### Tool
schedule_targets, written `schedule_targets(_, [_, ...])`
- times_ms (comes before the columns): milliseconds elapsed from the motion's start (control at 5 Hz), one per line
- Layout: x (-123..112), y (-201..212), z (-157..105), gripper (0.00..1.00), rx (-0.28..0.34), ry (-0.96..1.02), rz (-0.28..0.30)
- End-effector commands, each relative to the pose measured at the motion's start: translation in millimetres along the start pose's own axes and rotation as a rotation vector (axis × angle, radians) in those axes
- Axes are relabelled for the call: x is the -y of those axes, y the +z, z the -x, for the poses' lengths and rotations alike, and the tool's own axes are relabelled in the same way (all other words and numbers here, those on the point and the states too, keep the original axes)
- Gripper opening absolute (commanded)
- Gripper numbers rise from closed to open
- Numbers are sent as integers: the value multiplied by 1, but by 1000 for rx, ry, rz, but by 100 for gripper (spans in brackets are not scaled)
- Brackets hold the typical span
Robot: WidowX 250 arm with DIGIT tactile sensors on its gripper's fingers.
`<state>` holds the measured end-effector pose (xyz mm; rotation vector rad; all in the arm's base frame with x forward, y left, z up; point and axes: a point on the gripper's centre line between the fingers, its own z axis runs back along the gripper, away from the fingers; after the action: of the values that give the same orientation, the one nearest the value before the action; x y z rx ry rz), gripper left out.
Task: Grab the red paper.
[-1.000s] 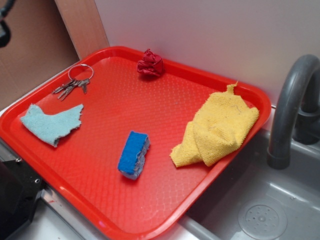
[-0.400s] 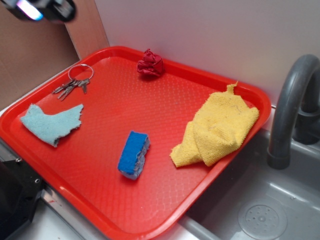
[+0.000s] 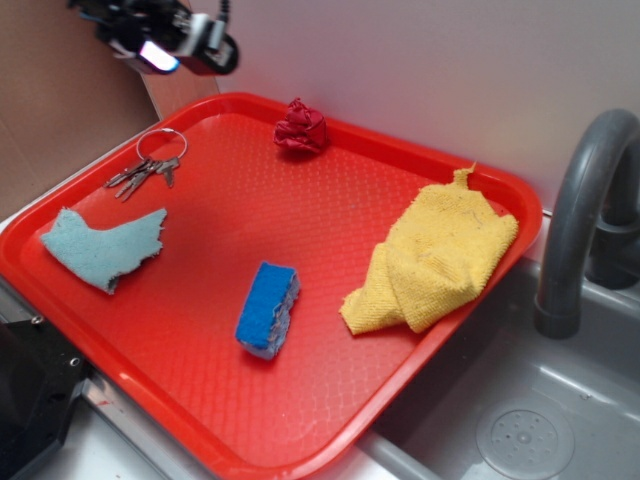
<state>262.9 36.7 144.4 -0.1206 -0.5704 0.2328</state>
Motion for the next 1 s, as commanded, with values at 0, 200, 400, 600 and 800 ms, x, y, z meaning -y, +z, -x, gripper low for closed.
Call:
schedule_targets(0, [-20,-69,-36,100,13,-67,-109])
schedule_targets(200, [-25,-95,-36,100,-8,-104,-129])
schedule_targets(400, [-27,-112,-34,100,-24,-107,-136])
schedule_targets(600, [-24,-124,-31,100,-31,-114,-131])
schedule_targets(800, [-19,-128,-32,0,-15,-108,-113])
